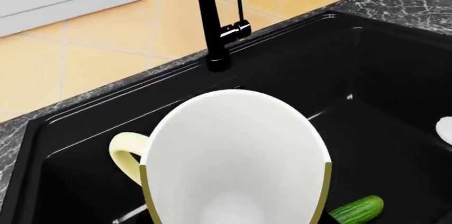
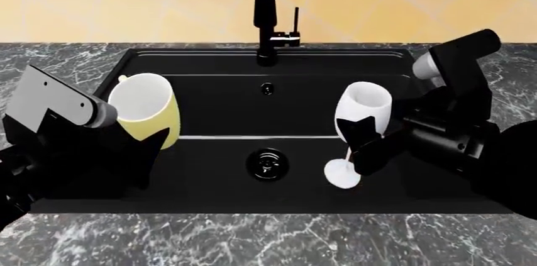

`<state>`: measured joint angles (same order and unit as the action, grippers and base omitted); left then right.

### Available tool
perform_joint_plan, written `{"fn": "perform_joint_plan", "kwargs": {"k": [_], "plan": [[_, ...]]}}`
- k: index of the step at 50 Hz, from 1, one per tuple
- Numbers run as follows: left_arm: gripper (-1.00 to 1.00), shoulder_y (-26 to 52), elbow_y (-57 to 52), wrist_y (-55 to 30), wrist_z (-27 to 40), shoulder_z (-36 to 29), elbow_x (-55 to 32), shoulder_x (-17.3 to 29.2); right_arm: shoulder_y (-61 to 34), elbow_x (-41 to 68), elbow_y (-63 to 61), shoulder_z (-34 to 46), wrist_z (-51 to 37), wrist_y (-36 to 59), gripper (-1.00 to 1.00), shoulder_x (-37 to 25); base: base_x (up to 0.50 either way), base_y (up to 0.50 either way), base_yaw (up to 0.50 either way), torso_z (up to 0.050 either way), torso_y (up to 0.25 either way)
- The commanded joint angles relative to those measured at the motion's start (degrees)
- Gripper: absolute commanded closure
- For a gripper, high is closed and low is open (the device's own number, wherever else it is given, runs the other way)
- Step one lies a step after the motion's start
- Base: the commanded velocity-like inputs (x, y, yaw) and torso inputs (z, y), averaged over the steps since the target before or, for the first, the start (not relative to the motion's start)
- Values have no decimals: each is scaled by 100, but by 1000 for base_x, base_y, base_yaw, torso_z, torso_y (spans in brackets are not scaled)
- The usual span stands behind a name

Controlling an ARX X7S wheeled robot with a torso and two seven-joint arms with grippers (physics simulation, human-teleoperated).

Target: Pick the cup and wine glass and place them in the sink. Then turn on the water.

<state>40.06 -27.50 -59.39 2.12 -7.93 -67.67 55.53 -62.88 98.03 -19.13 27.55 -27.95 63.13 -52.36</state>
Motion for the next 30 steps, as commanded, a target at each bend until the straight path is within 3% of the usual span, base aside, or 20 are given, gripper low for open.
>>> {"fn": "perform_joint_plan", "kwargs": {"k": [1, 30], "plan": [[100, 18, 9, 29, 82, 40, -77, 11, -28, -92, -24, -19, 63, 11, 100, -12, 0, -262, 0, 0, 0], [100, 1, 46, 80, 51, -21, -39, 6, -62, -124, 22, 60, 75, -20, 100, 23, 0, -265, 0, 0, 1]]}}
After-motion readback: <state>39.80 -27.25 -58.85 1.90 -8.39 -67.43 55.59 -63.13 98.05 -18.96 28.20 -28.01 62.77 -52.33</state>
